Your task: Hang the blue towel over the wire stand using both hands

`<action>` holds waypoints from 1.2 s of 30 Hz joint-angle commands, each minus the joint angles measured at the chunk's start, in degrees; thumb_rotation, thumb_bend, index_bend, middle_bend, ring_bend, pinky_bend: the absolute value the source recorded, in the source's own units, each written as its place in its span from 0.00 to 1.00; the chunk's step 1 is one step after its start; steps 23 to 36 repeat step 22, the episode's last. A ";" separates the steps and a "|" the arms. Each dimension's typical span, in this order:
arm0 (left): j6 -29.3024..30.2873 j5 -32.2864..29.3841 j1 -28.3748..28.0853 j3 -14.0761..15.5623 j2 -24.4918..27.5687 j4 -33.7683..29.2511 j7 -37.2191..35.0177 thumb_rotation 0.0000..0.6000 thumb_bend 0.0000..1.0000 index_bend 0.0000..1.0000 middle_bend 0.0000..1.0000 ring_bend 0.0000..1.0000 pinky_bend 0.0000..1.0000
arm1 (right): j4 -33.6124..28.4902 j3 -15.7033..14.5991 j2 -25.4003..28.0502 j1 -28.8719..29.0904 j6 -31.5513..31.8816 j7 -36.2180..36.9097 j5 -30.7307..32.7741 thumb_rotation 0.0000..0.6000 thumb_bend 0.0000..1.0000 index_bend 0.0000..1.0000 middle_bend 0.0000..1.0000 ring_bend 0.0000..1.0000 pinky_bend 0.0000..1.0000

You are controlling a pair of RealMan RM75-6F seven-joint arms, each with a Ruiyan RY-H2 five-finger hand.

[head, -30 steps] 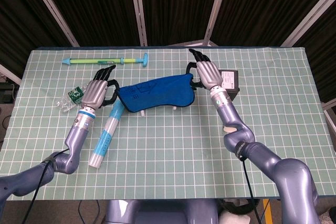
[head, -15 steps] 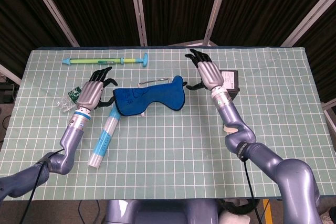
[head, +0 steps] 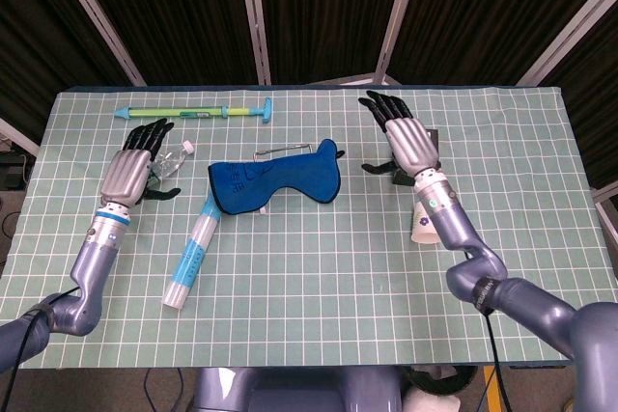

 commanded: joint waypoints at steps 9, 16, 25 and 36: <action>16.99 2.62 13.72 5.83 13.84 -23.08 16.00 1.00 0.12 0.00 0.00 0.00 0.00 | -22.45 -10.84 18.23 -20.80 22.93 -9.18 -9.70 1.00 0.00 0.07 0.00 0.00 0.00; 21.07 5.93 18.33 9.50 17.62 -28.89 19.77 1.00 0.12 0.00 0.00 0.00 0.00 | -26.25 -14.15 21.04 -29.58 31.39 -12.69 -10.53 1.00 0.00 0.06 0.00 0.00 0.00; 24.68 8.41 22.03 11.67 17.03 -29.46 21.85 1.00 0.12 0.00 0.00 0.00 0.00 | -28.41 -15.71 20.69 -35.31 35.47 -15.52 -9.87 1.00 0.00 0.06 0.00 0.00 0.00; 24.68 8.41 22.03 11.67 17.03 -29.46 21.85 1.00 0.12 0.00 0.00 0.00 0.00 | -28.41 -15.71 20.69 -35.31 35.47 -15.52 -9.87 1.00 0.00 0.06 0.00 0.00 0.00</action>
